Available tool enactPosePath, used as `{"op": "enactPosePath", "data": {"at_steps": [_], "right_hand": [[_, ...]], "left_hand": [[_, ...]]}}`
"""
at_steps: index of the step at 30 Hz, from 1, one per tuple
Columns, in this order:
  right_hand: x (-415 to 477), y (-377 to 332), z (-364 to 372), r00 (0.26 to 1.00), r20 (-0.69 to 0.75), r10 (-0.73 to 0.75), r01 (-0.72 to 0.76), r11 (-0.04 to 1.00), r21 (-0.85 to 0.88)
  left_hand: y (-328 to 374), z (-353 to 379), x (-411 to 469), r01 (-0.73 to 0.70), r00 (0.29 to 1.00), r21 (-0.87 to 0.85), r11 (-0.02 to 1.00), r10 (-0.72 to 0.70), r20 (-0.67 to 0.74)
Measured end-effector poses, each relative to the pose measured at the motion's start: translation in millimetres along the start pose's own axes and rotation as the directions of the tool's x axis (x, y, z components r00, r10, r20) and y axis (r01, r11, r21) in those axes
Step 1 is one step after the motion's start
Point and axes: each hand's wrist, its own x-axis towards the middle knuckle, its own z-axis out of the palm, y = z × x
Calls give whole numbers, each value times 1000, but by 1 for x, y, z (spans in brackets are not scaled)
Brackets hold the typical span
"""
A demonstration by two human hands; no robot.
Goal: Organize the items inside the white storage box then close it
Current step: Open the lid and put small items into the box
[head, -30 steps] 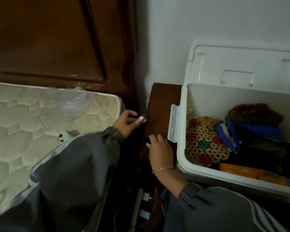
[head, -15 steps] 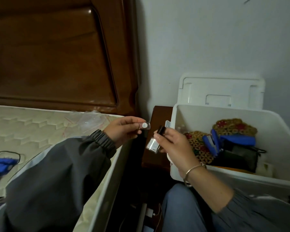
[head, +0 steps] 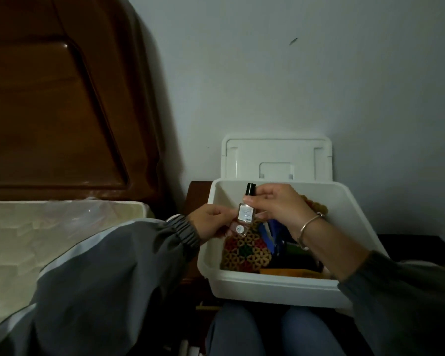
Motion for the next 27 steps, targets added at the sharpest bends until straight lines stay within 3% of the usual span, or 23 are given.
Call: {"op": "enactPosePath", "data": {"at_steps": [2,7,10,12,15,17,27], "right_hand": [[17,4,-10,1000,1,15,-15,1000,-27],[58,16,-16,994,100,31,-22,995,-94],[85,32,-23,999,44,-8,13,994,-113],[104,55,-26,1000,24,-10,16,973,-229],[127,99,-12,972,208,108,45,786,-616],[142,122,3,927,319,198,128,631,-765],[172,166,25,784,401,474,336,219,-916]], "left_hand": [[2,4,13,-2,1000,-65,998,2,8],[-3,1,51,-13,1000,32,999,14,-24],[-10,-7,71,-3,978,88,996,22,-210],[-14,-18,80,8,933,195,981,63,-354],[-20,-27,87,-12,893,233,972,116,-434],[-25,-25,90,-25,881,218,976,125,-457],[-45,-19,94,-108,859,189,976,187,-476]]}}
